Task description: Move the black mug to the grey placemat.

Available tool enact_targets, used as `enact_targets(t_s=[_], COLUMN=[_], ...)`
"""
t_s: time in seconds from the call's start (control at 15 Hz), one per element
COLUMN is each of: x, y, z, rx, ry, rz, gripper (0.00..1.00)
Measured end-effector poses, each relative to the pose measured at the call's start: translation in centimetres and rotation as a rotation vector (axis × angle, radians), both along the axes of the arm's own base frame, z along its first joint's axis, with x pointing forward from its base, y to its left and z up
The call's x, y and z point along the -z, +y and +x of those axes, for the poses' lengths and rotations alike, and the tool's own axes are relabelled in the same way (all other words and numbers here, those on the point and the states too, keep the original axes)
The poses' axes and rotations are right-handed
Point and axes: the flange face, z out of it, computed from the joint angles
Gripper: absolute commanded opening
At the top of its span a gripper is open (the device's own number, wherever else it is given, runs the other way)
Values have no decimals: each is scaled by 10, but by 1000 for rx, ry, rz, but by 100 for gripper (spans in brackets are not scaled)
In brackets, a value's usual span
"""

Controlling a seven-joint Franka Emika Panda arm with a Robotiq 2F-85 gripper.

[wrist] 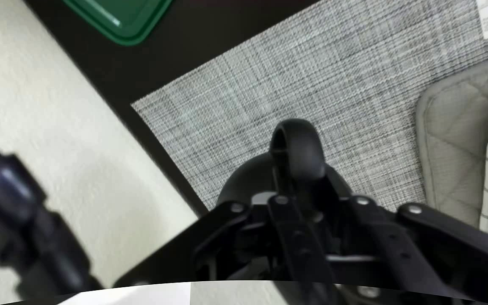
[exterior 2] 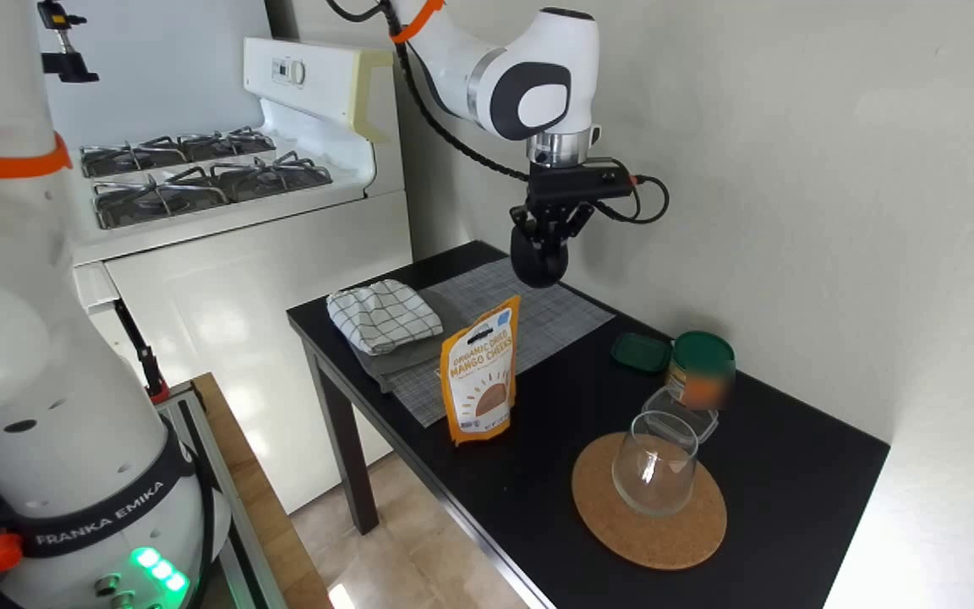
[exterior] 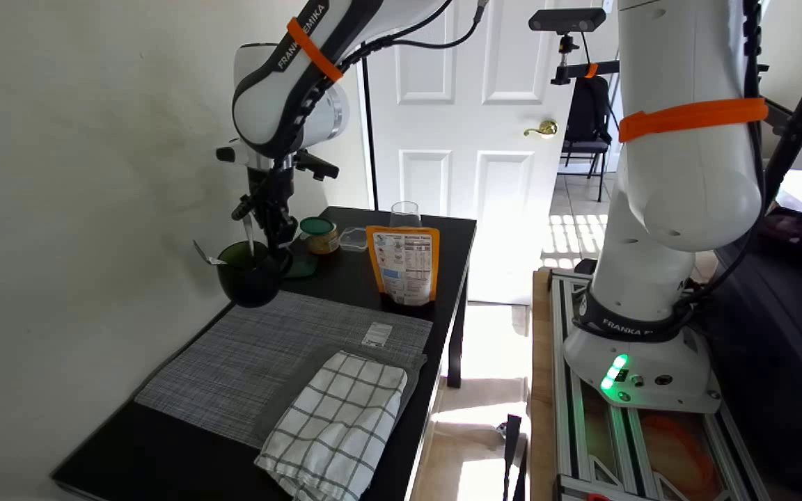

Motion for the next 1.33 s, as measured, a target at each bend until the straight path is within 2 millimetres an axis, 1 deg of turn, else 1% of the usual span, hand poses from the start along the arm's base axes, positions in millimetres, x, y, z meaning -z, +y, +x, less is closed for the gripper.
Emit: enact_targets(t_s=[0.2, 0.4, 0.53, 0.73, 1.0, 1.13, 1.33], x=[0, 15, 27, 47, 68, 75, 77], y=[36, 67, 80, 89, 88, 86, 85], z=[13, 20, 21, 23, 23, 26, 33], rx=[-61, -131, -166, -197, -245, -284, -333], ry=[-11, 25, 58, 90, 107, 82, 6], rz=[8, 27, 37, 46, 41, 41, 54], gripper=[6, 6, 6, 6, 6, 6, 6])
